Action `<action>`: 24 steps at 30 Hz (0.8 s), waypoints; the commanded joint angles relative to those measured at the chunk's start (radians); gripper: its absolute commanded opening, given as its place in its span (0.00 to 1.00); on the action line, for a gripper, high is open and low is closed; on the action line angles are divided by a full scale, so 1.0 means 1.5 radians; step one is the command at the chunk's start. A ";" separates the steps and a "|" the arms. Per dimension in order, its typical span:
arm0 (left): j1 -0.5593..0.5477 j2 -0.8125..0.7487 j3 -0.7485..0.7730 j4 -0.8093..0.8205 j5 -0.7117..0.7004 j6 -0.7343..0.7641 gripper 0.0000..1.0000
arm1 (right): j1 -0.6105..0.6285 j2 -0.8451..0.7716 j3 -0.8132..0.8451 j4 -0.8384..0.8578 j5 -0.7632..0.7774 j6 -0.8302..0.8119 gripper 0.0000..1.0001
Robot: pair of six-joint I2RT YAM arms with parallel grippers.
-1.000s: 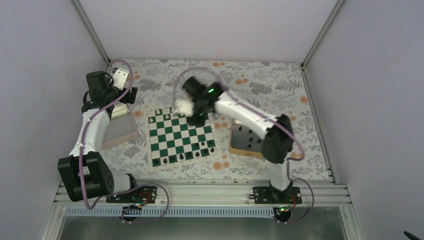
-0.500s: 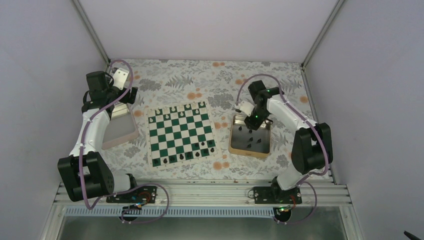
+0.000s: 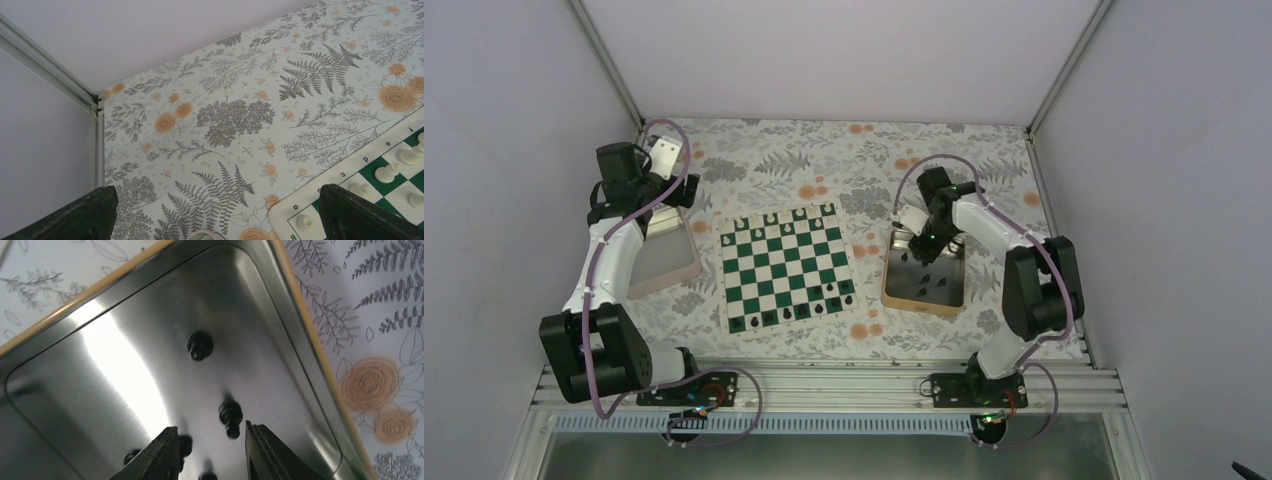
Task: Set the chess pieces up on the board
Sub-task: Pick up the chess piece from the storage box.
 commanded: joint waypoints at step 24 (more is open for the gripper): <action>0.003 0.011 -0.002 -0.002 0.003 0.013 1.00 | 0.030 0.147 0.077 0.031 -0.049 -0.024 0.30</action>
